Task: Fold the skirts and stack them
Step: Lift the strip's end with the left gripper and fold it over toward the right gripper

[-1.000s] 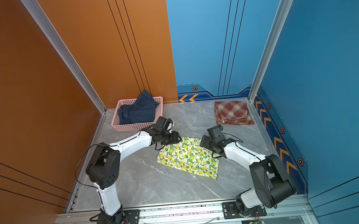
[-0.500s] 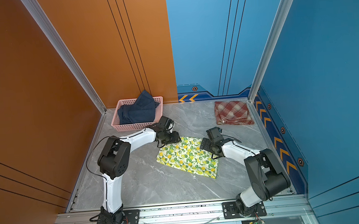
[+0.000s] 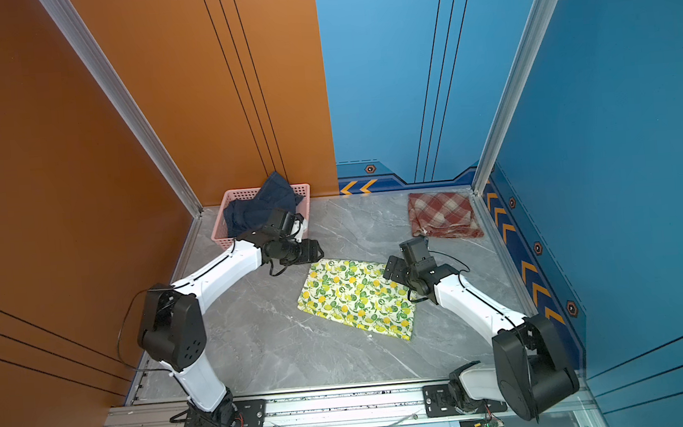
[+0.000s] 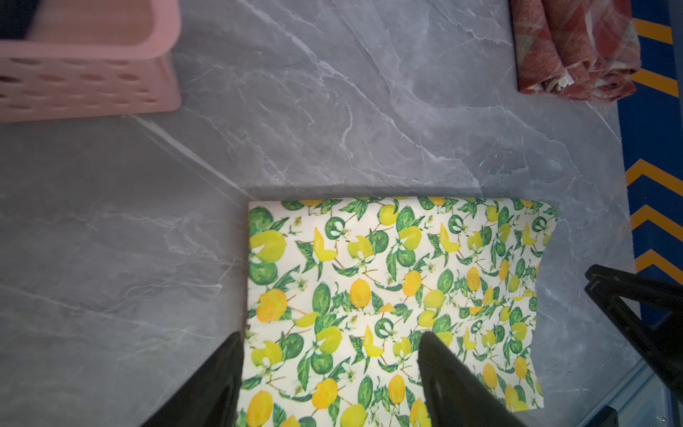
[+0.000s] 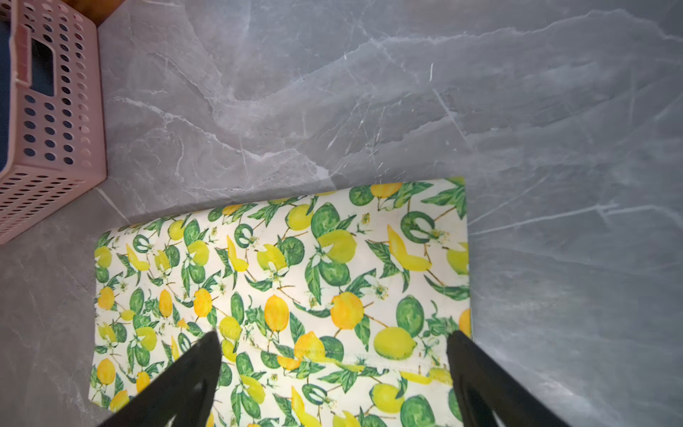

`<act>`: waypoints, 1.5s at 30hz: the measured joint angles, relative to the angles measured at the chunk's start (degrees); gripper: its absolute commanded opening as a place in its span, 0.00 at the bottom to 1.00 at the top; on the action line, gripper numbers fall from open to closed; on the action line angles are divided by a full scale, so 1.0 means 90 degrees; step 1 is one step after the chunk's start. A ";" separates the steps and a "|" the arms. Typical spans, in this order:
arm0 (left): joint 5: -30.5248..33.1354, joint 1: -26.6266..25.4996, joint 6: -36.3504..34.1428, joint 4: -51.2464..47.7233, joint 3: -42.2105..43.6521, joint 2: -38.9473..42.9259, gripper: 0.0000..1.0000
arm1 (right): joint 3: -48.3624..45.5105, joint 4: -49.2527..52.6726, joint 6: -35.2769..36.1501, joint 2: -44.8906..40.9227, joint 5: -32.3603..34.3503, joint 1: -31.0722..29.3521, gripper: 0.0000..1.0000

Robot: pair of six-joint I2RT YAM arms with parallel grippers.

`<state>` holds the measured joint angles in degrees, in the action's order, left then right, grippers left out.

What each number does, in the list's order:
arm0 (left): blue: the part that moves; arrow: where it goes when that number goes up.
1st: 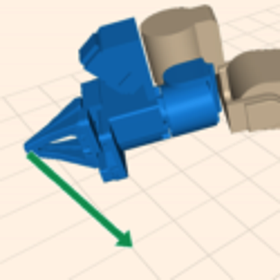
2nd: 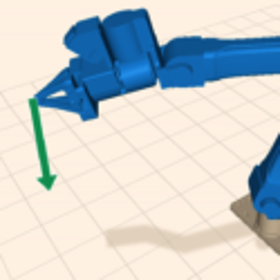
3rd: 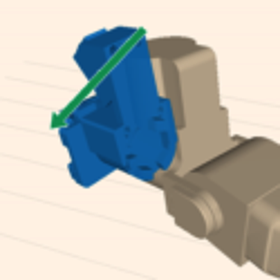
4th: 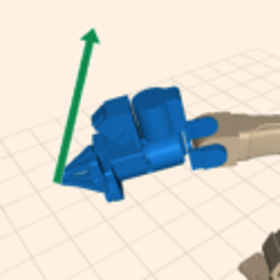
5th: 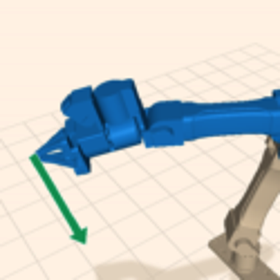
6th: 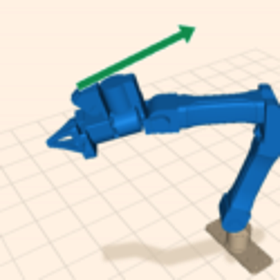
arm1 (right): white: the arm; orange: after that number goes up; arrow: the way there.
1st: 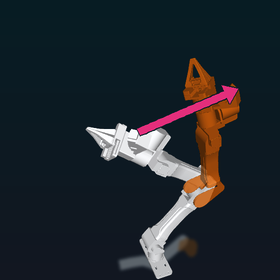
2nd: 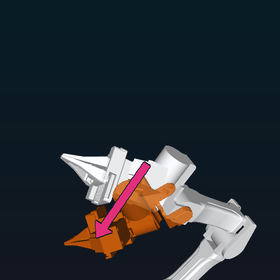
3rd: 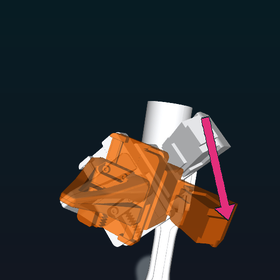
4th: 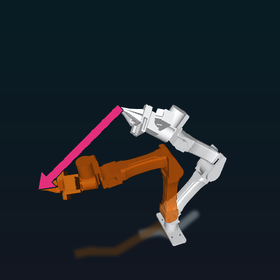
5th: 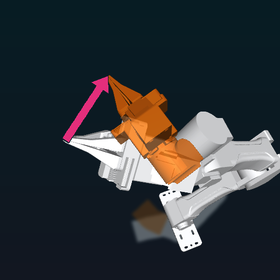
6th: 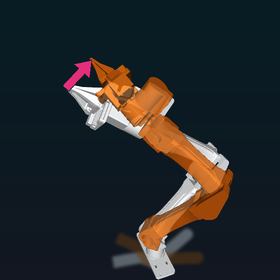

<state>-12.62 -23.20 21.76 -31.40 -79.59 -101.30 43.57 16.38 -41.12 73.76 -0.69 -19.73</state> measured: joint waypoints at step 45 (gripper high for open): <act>0.0821 -0.0452 -0.0318 -0.1190 0.0029 -0.1324 0.00 | -0.1547 -0.0979 -0.0716 -0.0053 -0.0957 0.0442 0.85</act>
<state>-5.23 -27.27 18.90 -42.11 -79.33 -113.21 29.65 7.57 -47.57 73.28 -9.30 -15.75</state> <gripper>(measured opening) 0.063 0.877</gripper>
